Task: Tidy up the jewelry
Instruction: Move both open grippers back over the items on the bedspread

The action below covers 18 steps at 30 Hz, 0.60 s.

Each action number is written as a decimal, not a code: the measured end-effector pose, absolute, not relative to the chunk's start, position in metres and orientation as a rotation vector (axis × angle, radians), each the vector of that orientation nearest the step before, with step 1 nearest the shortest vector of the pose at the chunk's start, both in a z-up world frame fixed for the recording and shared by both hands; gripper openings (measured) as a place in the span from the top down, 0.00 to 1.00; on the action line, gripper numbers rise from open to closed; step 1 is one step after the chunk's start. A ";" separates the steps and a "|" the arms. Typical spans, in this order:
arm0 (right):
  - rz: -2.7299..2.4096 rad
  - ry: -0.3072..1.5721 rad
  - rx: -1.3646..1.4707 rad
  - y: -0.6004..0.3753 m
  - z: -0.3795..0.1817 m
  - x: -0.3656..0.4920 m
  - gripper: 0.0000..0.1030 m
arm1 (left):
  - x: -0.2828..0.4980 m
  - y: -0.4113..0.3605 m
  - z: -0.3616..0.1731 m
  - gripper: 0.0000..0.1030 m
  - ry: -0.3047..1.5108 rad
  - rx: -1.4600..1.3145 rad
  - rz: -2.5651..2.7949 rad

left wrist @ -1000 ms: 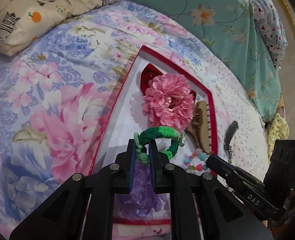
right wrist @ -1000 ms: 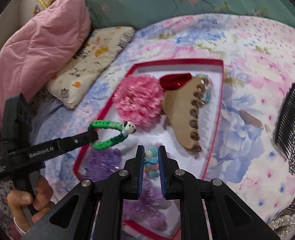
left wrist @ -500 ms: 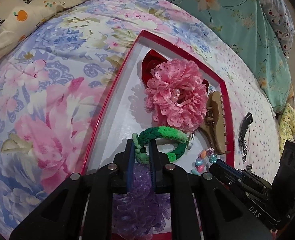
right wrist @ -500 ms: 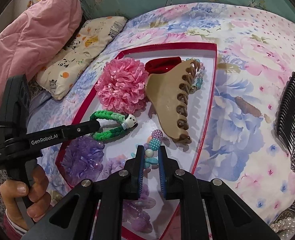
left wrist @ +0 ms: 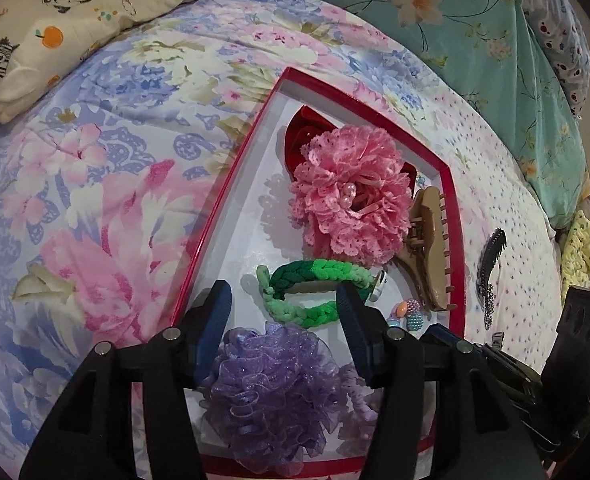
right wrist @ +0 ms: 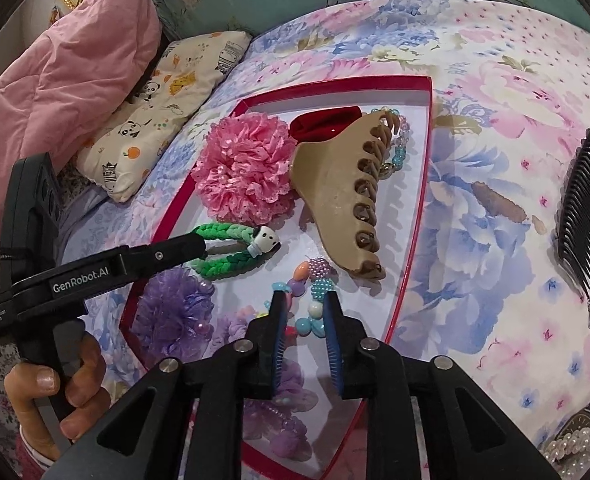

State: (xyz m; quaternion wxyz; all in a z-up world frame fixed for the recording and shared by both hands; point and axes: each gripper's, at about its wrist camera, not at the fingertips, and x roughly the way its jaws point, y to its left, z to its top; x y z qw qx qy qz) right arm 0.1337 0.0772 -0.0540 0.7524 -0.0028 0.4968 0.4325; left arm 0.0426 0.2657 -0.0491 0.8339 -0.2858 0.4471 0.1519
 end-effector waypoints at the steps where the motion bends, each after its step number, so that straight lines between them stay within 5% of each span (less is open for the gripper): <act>1: 0.946 1.082 -0.001 0.076 -0.052 0.133 0.70 | 0.042 0.265 -0.048 0.48 0.948 -0.611 0.318; 7: 0.947 1.045 0.040 0.059 -0.034 0.126 0.66 | 0.034 0.257 -0.036 0.37 0.922 -0.612 0.308; 18: 0.858 1.014 0.129 -0.018 -0.012 0.127 0.58 | 0.019 0.217 -0.012 0.36 0.892 -0.586 0.234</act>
